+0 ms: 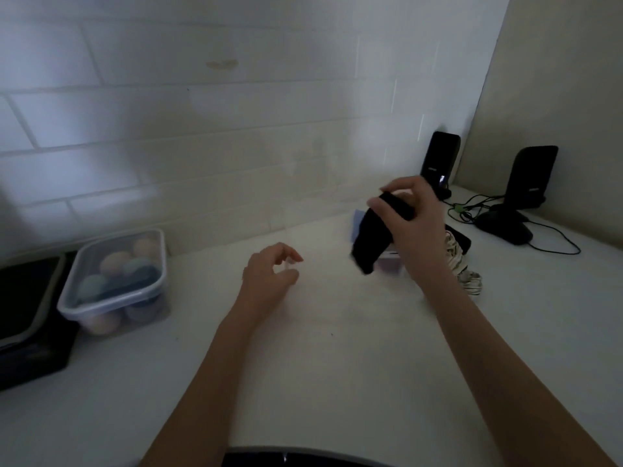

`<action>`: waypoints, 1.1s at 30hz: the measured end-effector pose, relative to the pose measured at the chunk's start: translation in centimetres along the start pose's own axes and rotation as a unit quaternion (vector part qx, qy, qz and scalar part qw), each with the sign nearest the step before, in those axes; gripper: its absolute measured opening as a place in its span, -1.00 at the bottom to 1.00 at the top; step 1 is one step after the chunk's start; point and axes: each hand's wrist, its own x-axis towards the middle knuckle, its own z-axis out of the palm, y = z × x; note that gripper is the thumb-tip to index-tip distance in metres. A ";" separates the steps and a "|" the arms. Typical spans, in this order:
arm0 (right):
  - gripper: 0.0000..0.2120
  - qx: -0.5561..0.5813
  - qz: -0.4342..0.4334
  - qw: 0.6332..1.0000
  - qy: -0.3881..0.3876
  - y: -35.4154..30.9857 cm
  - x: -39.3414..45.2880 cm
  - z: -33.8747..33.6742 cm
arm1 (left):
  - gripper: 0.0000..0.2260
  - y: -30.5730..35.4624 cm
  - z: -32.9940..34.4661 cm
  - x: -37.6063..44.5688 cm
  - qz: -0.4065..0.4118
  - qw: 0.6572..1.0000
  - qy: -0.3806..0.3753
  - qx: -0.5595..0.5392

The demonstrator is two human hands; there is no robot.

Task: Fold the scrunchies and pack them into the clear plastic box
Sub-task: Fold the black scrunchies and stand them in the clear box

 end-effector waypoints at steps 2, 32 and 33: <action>-0.84 0.035 0.068 0.992 -0.104 0.3 1.0 0.8 | -0.79 0.3 0.1 -0.4 0.009 0.990 0.011 0.139; -0.84 0.025 0.212 0.924 -0.317 4.3 3.0 1.8 | -0.95 2.7 2.4 5.2 0.033 0.958 -0.065 -0.277; -0.85 0.040 0.211 0.928 -0.304 4.3 3.0 1.8 | -0.89 2.7 2.4 5.2 0.050 0.965 -0.063 -0.249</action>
